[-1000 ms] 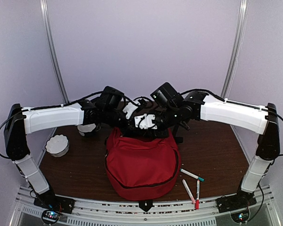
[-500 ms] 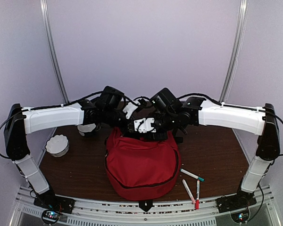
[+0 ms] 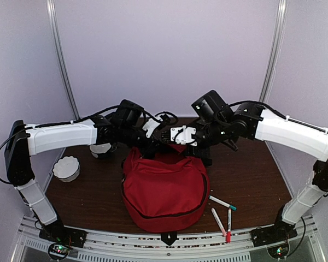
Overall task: Pack the student bag
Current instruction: Place the pen in the lower front pocket of the bag, then adjust the student bag at the center of the board.
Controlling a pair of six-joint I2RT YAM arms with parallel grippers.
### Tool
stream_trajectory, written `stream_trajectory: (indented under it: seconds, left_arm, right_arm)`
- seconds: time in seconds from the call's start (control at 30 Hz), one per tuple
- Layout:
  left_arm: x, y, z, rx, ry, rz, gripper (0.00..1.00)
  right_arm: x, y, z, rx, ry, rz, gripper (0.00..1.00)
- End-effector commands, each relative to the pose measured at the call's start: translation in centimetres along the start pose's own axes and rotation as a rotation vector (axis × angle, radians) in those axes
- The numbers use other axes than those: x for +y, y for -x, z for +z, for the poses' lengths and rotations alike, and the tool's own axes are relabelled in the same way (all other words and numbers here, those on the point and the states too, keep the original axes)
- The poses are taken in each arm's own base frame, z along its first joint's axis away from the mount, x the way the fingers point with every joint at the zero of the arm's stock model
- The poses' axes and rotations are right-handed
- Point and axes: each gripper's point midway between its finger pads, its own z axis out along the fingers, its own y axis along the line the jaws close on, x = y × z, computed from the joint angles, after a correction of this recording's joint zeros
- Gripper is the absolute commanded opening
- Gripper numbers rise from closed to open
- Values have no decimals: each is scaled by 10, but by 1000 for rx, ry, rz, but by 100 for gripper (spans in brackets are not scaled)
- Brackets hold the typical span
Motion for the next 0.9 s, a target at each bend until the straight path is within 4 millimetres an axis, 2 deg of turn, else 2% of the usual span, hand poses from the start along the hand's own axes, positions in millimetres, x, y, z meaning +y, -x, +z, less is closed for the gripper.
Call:
stream_trajectory:
  seconds: [0.0, 0.13, 0.27, 0.43, 0.53, 0.63, 0.87]
  left_arm:
    - [-5, 30, -13, -86, -9, 19, 13]
    - [-5, 30, -13, -85, -13, 20, 13]
    - [-5, 28, -10, -78, -16, 16, 13]
    - [-7, 27, -7, -74, -29, 11, 13]
    - [-6, 27, -8, -75, -27, 10, 13]
    - [-5, 27, -8, -71, -16, 11, 13]
    - [4, 27, -12, -70, 39, 17, 13]
  right_arm:
    - [11, -25, -43, 37, 46, 114, 43]
    - [30, -70, -57, 124, 68, 135, 43]
    - [54, -110, -62, 194, 110, 172, 43]
    - [117, -137, -55, 202, 318, 142, 42]
    - [142, -152, -38, 246, 372, 73, 40]
    - [150, -155, -12, 271, 380, 32, 38]
    - [141, -116, 50, 205, 383, -12, 35]
